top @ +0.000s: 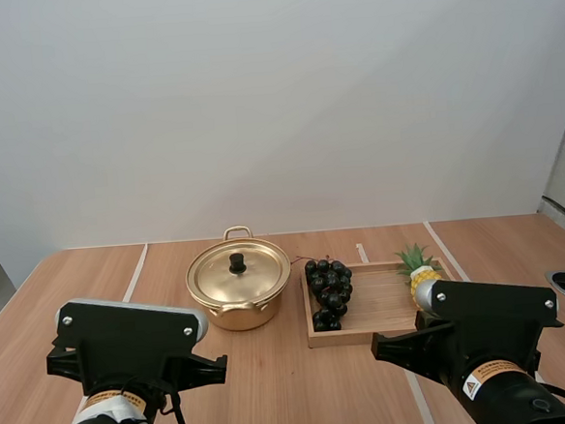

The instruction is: Open the pot, put the grape inside, and close it

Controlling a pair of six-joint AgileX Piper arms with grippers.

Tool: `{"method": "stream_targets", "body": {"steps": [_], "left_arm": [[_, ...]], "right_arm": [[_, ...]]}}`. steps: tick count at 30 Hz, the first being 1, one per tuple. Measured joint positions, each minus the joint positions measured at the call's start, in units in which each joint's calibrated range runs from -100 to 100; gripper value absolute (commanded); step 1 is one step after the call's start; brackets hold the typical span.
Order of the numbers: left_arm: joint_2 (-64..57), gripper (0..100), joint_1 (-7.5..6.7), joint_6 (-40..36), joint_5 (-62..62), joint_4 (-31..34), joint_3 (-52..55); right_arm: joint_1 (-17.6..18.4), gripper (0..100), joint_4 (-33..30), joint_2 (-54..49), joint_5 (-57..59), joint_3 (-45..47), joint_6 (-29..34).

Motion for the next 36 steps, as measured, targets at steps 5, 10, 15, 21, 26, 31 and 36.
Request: {"method": "stream_targets", "body": {"steps": [5,10,15,21,26,31,36], "left_arm": [[-0.03,0,0.0,-1.61,-15.67,-3.34,0.0],[-0.03,0,0.0,-1.8,-17.54,-4.15,0.0],[-0.03,0,0.0,-1.91,-17.81,-4.15,0.0],[-0.03,0,0.0,-2.03,-17.81,-4.15,0.0],[-0.03,0,0.0,-2.03,-17.96,-4.15,0.0],[-0.03,0,0.0,-2.03,-17.96,-4.27,0.0],[-0.03,0,0.0,-2.03,-17.96,-4.27,0.0]], "right_arm": [[0.0,0,-2.18,-0.13,-12.12,0.2,-2.75],[0.0,0,-2.56,-0.13,-14.07,0.2,-3.08],[0.0,0,-2.56,-0.13,-14.2,0.2,-3.08],[0.0,0,-2.56,-0.13,-14.28,0.2,-3.08],[0.0,0,-2.56,-0.13,-14.28,0.2,-3.08],[0.0,0,-1.73,-0.13,-14.28,0.2,-3.08],[0.0,0,-5.23,-0.13,-14.28,0.2,-3.08]]}}
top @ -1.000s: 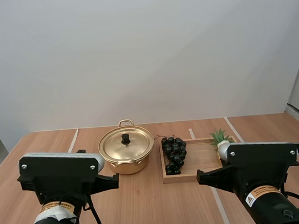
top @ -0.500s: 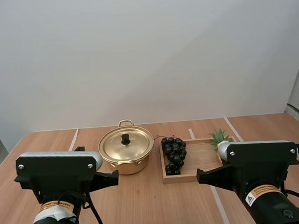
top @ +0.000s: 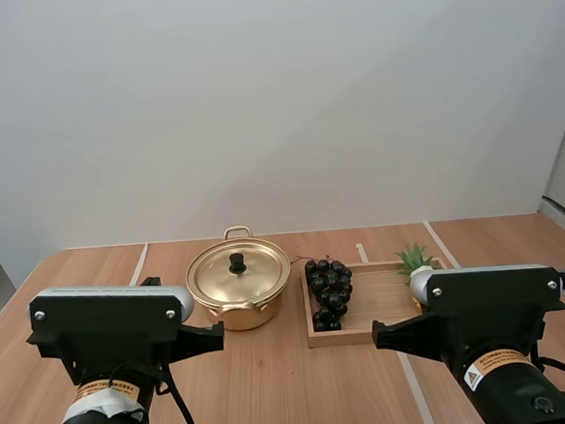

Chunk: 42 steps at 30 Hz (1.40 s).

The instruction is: Open the pot, put the grape inside, and close it

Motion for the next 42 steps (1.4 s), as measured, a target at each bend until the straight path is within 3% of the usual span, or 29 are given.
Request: {"method": "stream_targets", "body": {"steps": [4,5,10,13,17,21,26,30,42], "left_arm": [[0.0,0,0.0,0.62,-3.22,1.46,0.0],[0.0,0,0.0,0.91,-6.2,2.38,0.0],[-0.11,0,0.0,2.14,-40.96,4.3,0.0],[-0.11,0,0.0,2.98,-57.3,4.41,-0.15],[-0.14,0,0.0,5.53,-55.86,4.53,-6.17],[-0.24,0,0.0,6.34,-38.56,3.98,-16.35],[3.67,0,0.0,6.34,-27.49,3.76,-30.92],[10.85,0,0.0,5.99,-16.62,3.53,-44.34],[36.64,0,-0.05,2.63,9.43,3.43,-83.92]], "right_arm": [[0.0,0,-7.03,0.0,-0.99,0.0,0.0],[0.0,0,-12.09,0.0,-4.3,0.0,0.0],[0.0,0,-33.27,0.0,-20.41,-0.53,-0.35],[0.0,0,-38.19,0.0,-26.7,-4.76,-0.35],[0.0,0,-31.81,-0.13,-26.66,-15.4,0.36],[0.0,0,-23.29,1.59,-21.58,-27.56,0.75],[0.0,0,-15.44,10.19,-10.01,-45.66,0.95],[0.0,0,-11.02,19.39,5.67,-61.35,1.15],[0.0,0,-8.22,46.21,41.91,-105.31,0.8]]}}
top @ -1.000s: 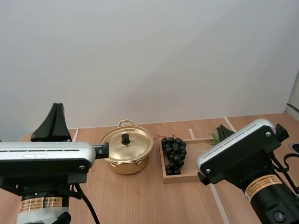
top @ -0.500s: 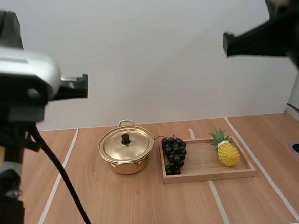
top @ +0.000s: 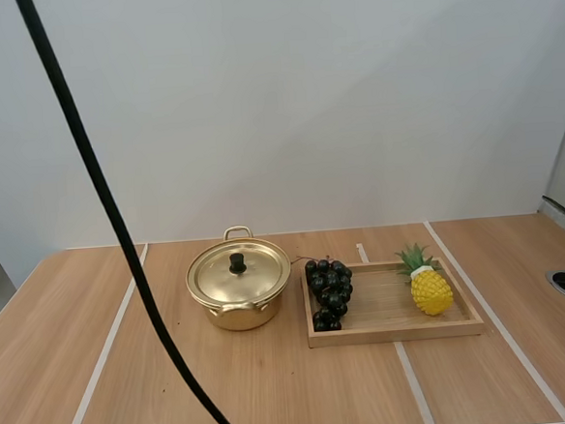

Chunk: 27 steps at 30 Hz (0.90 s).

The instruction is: Open the pot, put the grape inside, and close it

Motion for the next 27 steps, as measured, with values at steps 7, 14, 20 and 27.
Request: {"method": "stream_targets", "body": {"steps": [7,14,20,27], "left_arm": [[15.41,0,0.0,-3.84,31.9,2.85,-24.45],[24.42,0,0.0,-7.55,64.58,5.51,-36.82],[26.36,0,0.0,-7.84,76.92,5.62,-37.32],[26.36,86,0.0,-7.87,77.16,5.51,-37.67]], "right_arm": [[0.0,0,7.46,13.14,30.11,-17.66,-6.54],[0.0,0,15.65,20.19,37.27,-21.78,-10.77],[0.0,5,15.99,20.3,37.68,-21.87,-10.88],[0.0,100,15.99,20.54,37.68,-21.87,-11.0]]}}
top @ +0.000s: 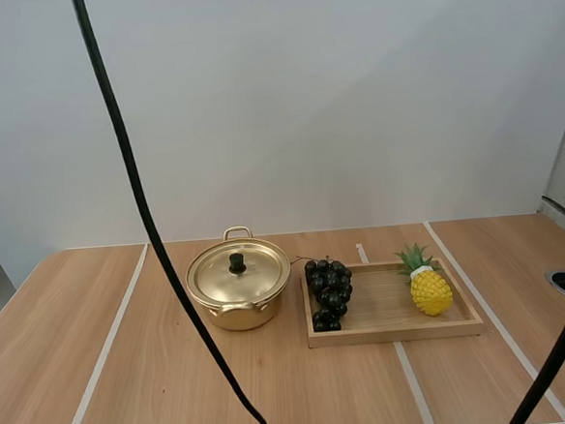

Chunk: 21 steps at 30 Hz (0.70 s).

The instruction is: Open the pot, put the grape inside, and close it

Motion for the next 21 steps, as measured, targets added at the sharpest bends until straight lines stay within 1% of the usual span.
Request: {"method": "stream_targets", "body": {"steps": [1,5,10,16,21], "left_arm": [[0.13,100,0.0,0.0,0.0,-0.27,0.0],[0.67,100,0.0,1.45,0.0,-2.54,0.49],[0.79,100,0.0,2.72,0.0,-5.54,4.95],[0.93,100,0.0,5.05,0.0,-8.63,14.96],[1.17,100,0.0,6.83,0.0,-9.93,24.92]], "right_arm": [[0.0,100,0.0,0.0,0.0,0.0,-0.12],[0.0,100,0.32,0.0,0.0,0.0,-0.12],[0.0,100,1.14,0.0,0.0,0.0,-0.21],[0.0,100,1.37,0.0,0.0,0.0,-0.21],[0.0,100,1.49,0.0,0.0,0.0,-0.21]]}}
